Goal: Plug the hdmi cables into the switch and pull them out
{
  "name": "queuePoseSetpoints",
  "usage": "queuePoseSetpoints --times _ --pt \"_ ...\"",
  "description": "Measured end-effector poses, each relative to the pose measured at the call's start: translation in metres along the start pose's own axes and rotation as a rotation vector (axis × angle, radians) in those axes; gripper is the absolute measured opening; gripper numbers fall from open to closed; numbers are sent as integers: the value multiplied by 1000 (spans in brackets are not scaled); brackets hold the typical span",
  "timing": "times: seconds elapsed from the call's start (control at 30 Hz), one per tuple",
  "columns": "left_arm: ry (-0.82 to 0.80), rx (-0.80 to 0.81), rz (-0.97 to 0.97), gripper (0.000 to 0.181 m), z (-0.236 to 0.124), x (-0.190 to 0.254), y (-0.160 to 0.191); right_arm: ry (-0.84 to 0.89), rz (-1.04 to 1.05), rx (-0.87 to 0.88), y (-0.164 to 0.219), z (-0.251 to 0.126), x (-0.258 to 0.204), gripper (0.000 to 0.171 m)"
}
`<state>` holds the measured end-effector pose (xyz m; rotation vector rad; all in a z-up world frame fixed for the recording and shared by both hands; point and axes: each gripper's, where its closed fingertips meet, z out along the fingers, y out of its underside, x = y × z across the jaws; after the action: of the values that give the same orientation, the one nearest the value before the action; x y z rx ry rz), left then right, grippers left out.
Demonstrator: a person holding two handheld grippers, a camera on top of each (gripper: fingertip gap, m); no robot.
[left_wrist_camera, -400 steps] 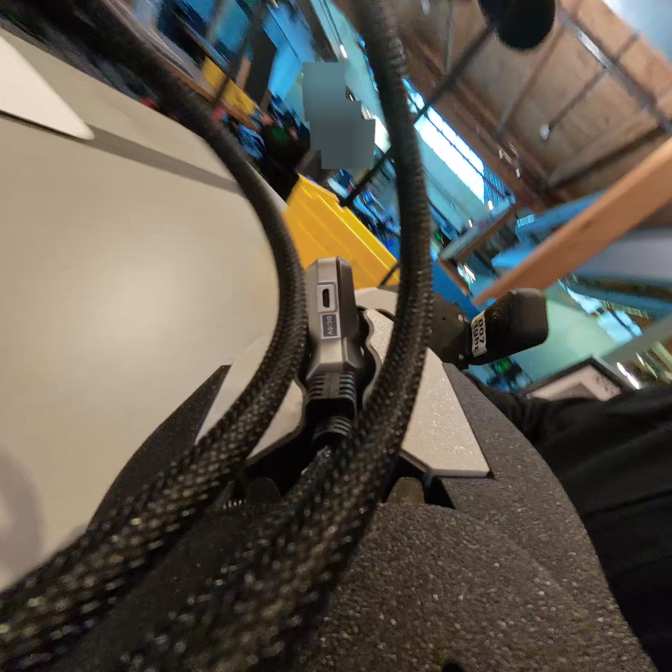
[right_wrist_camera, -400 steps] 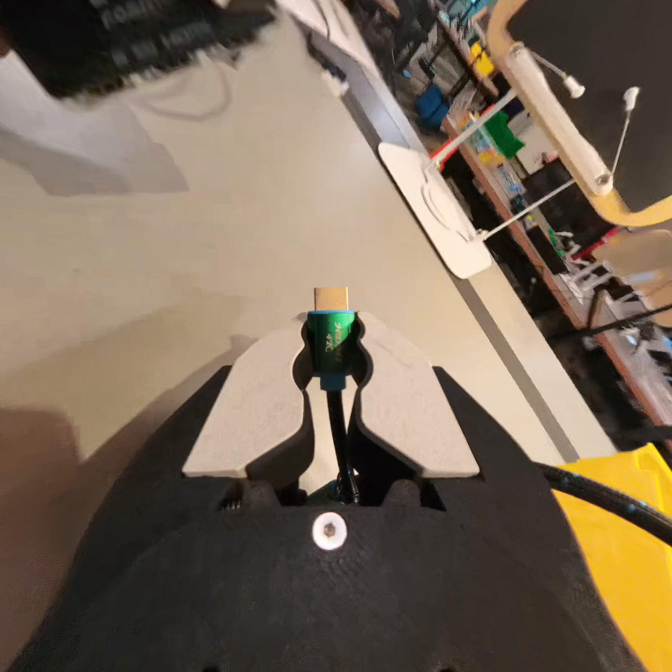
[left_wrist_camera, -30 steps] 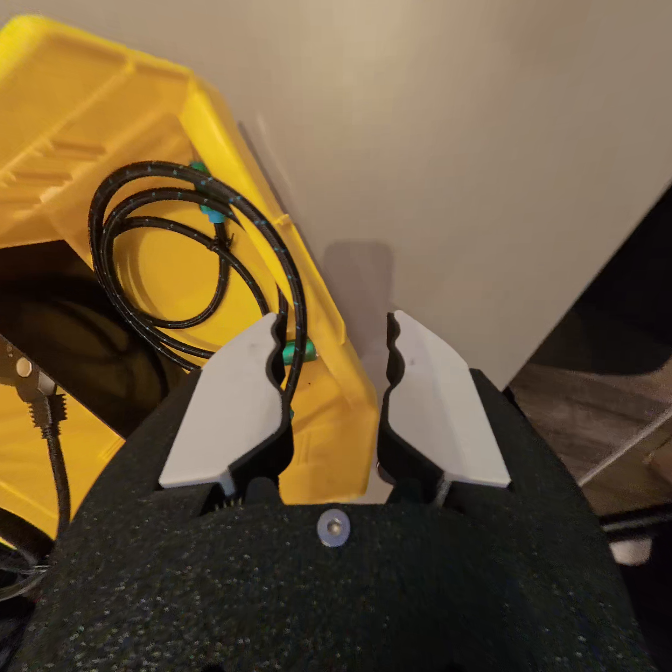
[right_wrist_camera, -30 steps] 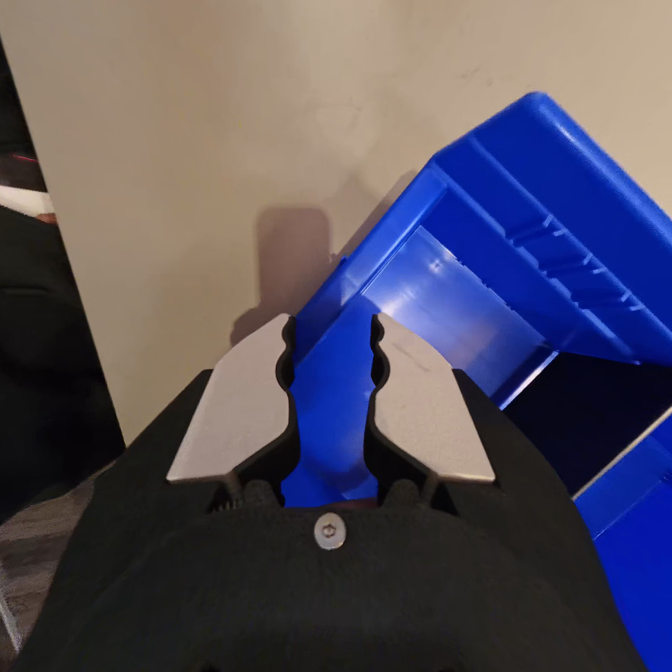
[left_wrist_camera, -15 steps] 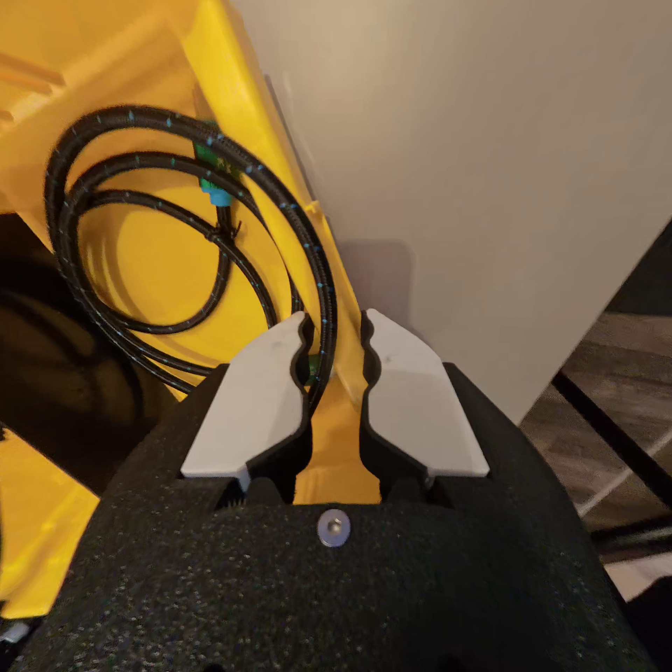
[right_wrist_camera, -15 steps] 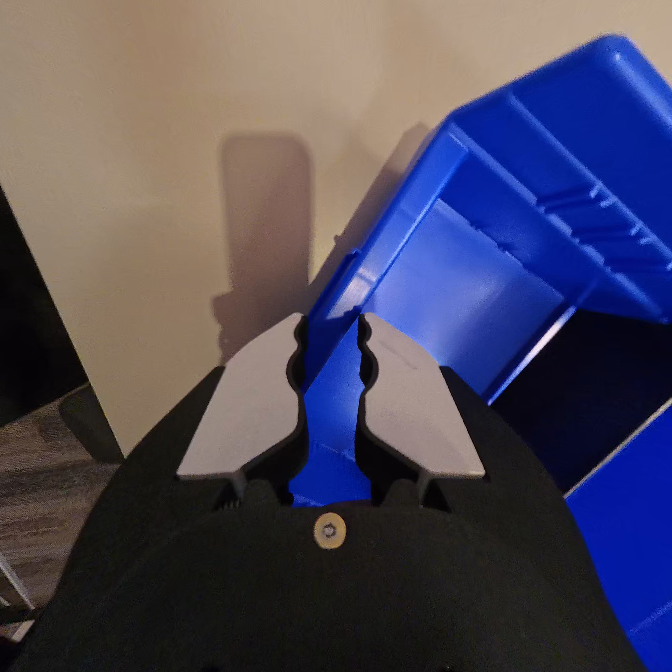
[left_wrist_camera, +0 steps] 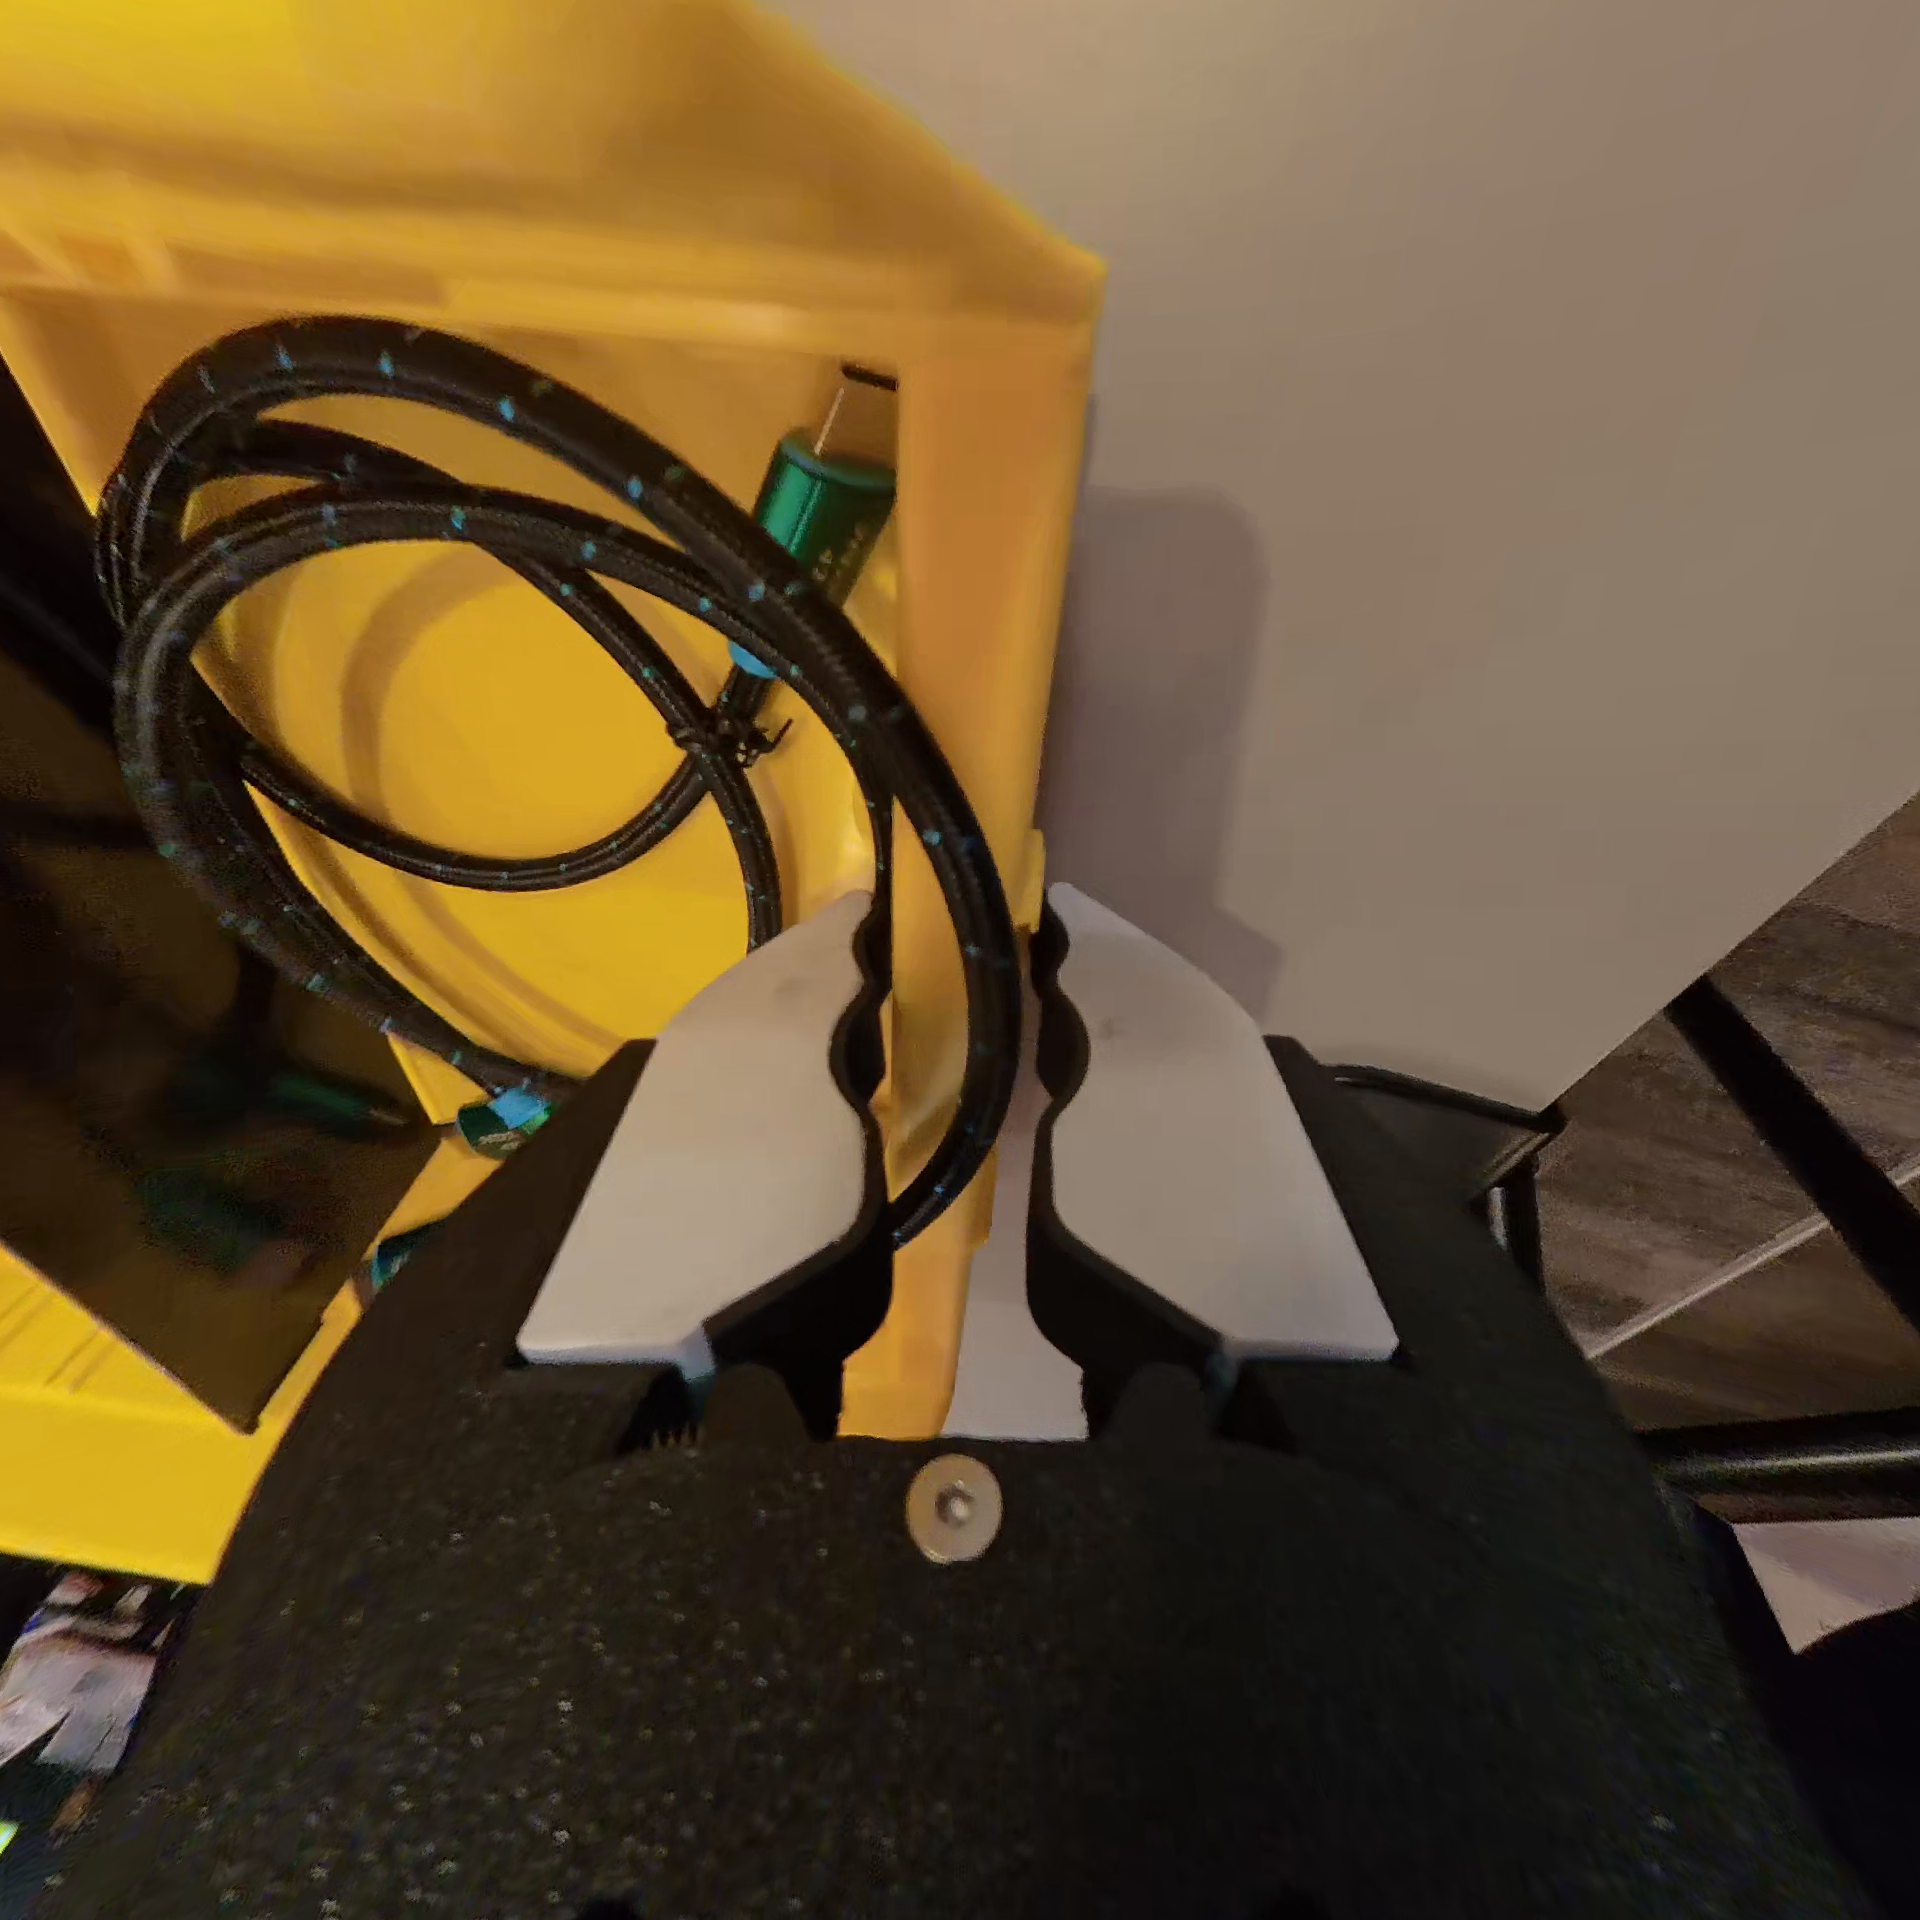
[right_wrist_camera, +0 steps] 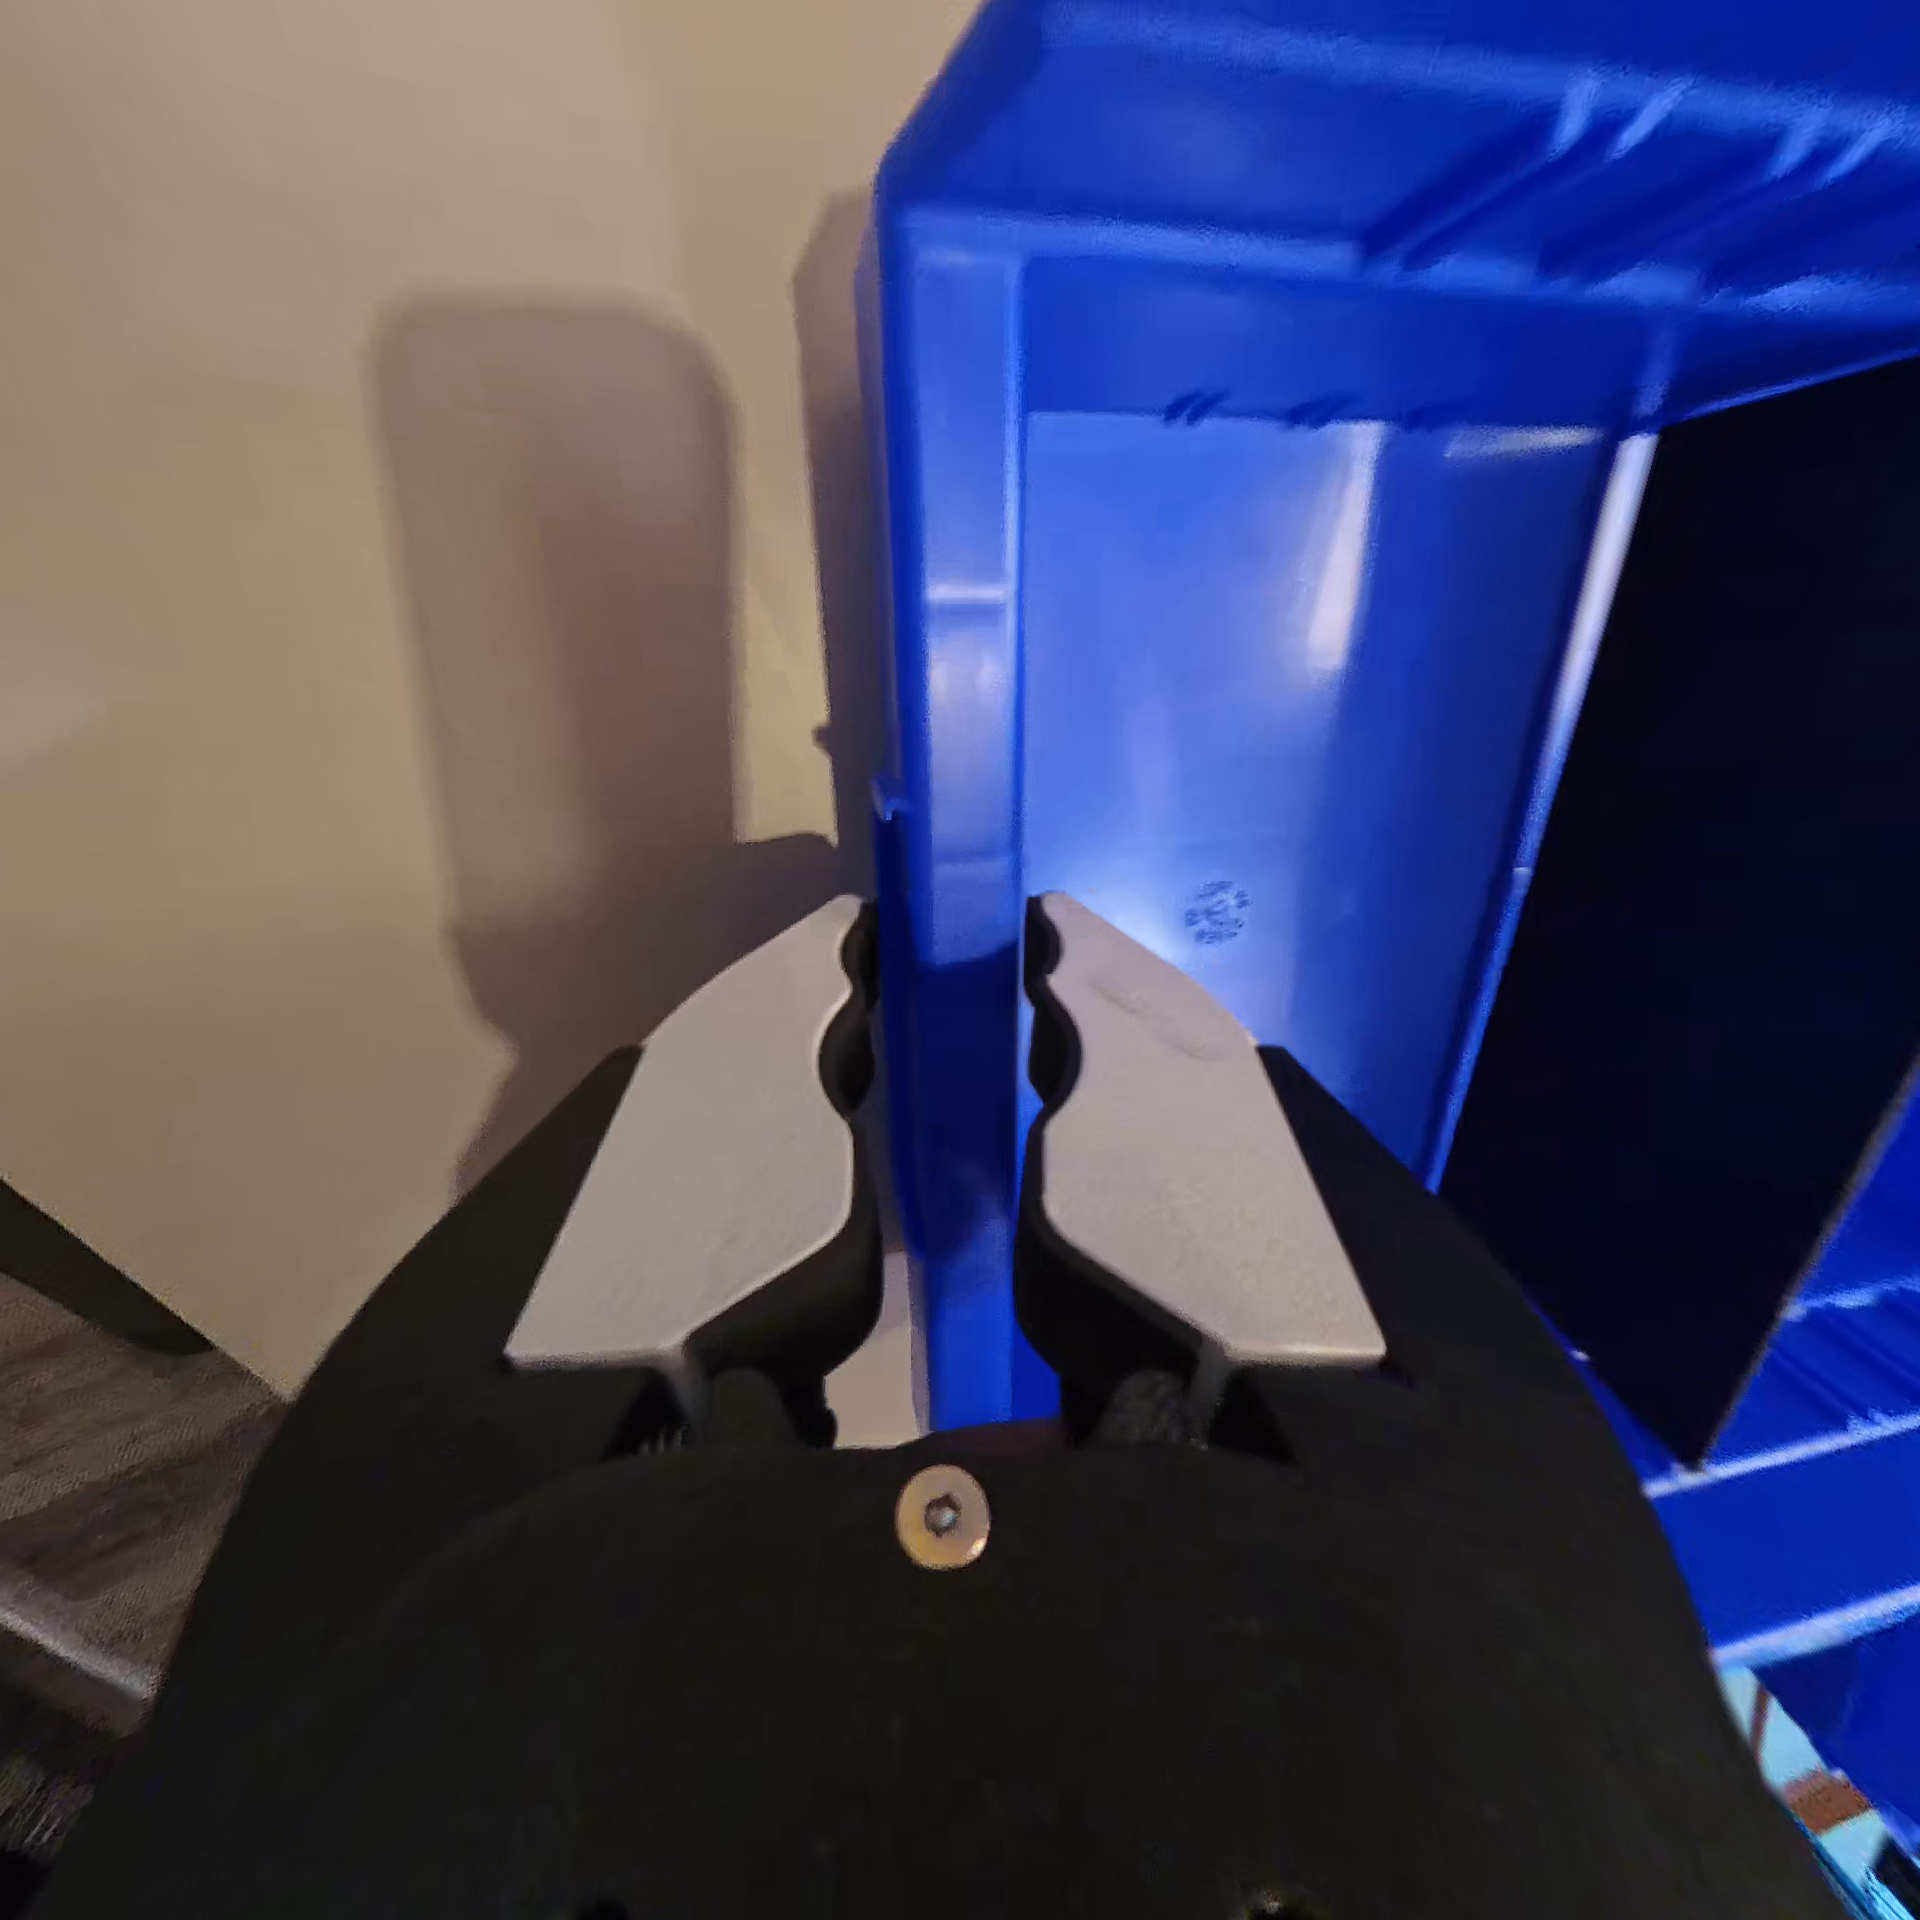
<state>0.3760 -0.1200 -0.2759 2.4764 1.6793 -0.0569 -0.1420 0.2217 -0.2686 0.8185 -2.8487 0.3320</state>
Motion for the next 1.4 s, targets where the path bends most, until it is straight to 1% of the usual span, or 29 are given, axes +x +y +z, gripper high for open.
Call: queuePoseSetpoints --times 0.07,0.2,0.3,0.43,0.53,0.57,0.63,0.87,1.13,1.27,1.4 --pt "12 37 -13 25 1 0 1 -11 -11 3 7 3 -2 25" --pt "4 69 -26 25 2 -4 10 -17 -124 -12 32 -2 -1 25" --pt "-8 68 -41 25 3 -8 17 -9 -154 -71 57 -4 7 25" --pt "-23 77 -50 26 4 -13 21 64 -160 -167 86 -9 23 29" --pt "-35 84 -50 26 4 -16 23 64 -159 -73 73 -11 19 31" --pt "-34 85 -49 26 5 -17 24 70 -165 -62 71 -11 19 30" --pt "-34 84 -41 26 5 -19 26 80 -181 -86 76 -10 22 29" --pt "-47 97 -23 26 7 -27 36 73 -163 -88 89 -9 37 30" --pt "-70 116 4 25 8 -33 44 74 -186 -110 99 -10 39 29" --pt "-69 169 62 25 9 -34 43 86 -191 -120 100 -9 44 30" --pt "-88 220 78 25 10 -39 47 96 -174 -112 101 -8 49 30"
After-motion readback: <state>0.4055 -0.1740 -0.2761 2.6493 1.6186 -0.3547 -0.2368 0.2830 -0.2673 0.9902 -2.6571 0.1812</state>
